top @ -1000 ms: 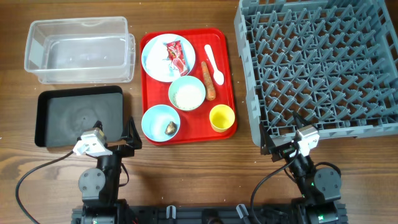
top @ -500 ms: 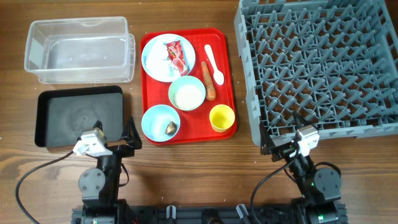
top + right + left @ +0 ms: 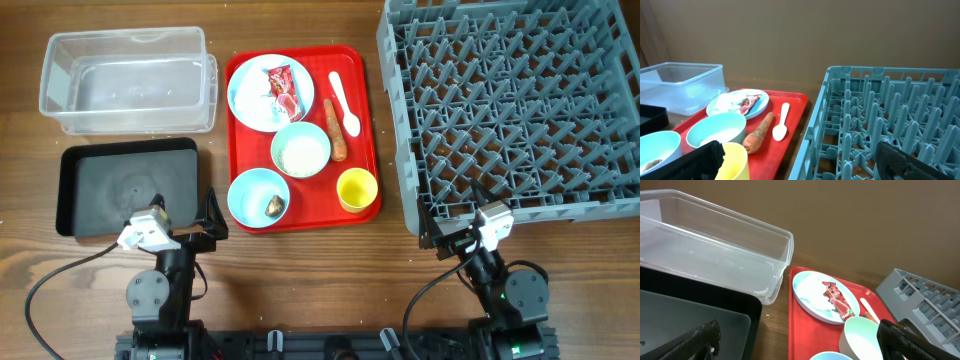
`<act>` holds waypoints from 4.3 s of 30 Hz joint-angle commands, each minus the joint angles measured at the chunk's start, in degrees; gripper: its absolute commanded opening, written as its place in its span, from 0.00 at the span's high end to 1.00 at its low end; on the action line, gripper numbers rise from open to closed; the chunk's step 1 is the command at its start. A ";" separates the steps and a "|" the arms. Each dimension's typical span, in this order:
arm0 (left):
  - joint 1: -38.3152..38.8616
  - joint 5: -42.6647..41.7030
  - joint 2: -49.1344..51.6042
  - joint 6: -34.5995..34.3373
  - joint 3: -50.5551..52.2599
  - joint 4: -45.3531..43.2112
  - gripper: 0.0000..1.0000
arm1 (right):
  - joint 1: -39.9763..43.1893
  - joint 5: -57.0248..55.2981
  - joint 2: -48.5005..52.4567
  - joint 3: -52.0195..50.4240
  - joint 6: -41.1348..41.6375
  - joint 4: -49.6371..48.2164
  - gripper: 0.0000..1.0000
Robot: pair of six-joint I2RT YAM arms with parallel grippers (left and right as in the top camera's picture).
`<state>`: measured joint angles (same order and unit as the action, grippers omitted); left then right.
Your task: Sort waste into correct bins and load items into the dishwasher rack
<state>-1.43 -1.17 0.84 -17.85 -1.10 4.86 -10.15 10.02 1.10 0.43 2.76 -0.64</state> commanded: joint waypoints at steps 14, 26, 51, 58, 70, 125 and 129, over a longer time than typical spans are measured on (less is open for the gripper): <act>0.37 0.59 -0.42 1.11 0.50 -0.15 0.00 | -0.28 -0.59 -0.52 -0.13 0.61 -0.13 0.00; 0.37 0.57 -0.42 1.11 0.50 -0.15 0.00 | -0.28 -0.66 -0.52 -0.13 0.48 -0.11 0.00; 6.54 -1.90 78.64 11.30 -92.28 49.05 0.00 | -0.28 1.22 55.87 74.36 -5.73 38.03 0.00; 16.00 -0.85 114.07 14.21 -121.92 58.27 0.00 | -0.28 1.68 70.99 80.89 -5.62 47.60 0.00; 16.81 2.84 140.28 3.65 -121.90 49.07 0.00 | -0.28 1.68 79.58 80.65 -5.62 54.27 0.00; -14.88 -26.10 124.69 15.15 -121.90 62.14 0.22 | -0.28 1.68 79.58 80.56 -4.11 54.27 0.00; -16.06 -1.95 124.69 -3.41 -121.90 64.89 0.27 | -0.28 1.68 79.58 80.56 -4.11 54.27 0.00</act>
<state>-16.97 -13.04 127.50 -14.04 -122.96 68.84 -10.35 10.92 80.38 80.36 -2.20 53.67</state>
